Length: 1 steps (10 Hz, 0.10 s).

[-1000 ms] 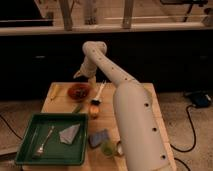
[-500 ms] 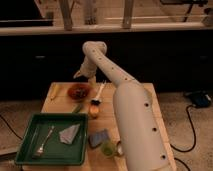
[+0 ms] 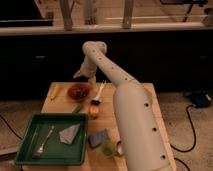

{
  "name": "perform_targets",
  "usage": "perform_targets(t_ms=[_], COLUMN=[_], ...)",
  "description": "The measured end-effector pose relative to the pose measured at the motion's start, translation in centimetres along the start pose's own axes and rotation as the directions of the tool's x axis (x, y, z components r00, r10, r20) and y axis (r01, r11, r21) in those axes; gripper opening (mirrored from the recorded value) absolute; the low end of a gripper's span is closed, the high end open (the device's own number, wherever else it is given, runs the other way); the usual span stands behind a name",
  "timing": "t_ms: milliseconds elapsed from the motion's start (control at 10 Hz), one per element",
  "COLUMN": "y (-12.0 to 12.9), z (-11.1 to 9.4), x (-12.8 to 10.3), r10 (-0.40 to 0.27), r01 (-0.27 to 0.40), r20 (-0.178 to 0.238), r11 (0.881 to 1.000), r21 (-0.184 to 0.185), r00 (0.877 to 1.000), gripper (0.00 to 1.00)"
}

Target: Place grapes in red bowl

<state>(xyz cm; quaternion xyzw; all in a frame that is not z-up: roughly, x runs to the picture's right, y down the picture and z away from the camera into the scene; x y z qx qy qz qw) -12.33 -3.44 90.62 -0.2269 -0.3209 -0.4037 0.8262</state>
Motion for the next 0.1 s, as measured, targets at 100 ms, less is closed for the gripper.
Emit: perform_targets(t_ms=[100], y=[0.0], z=[0.0], x=[0.0], r10=[0.0], r01=[0.0], r20=[0.0], r11=[1.0], r21=[0.0], r00=[1.0], gripper=[0.8])
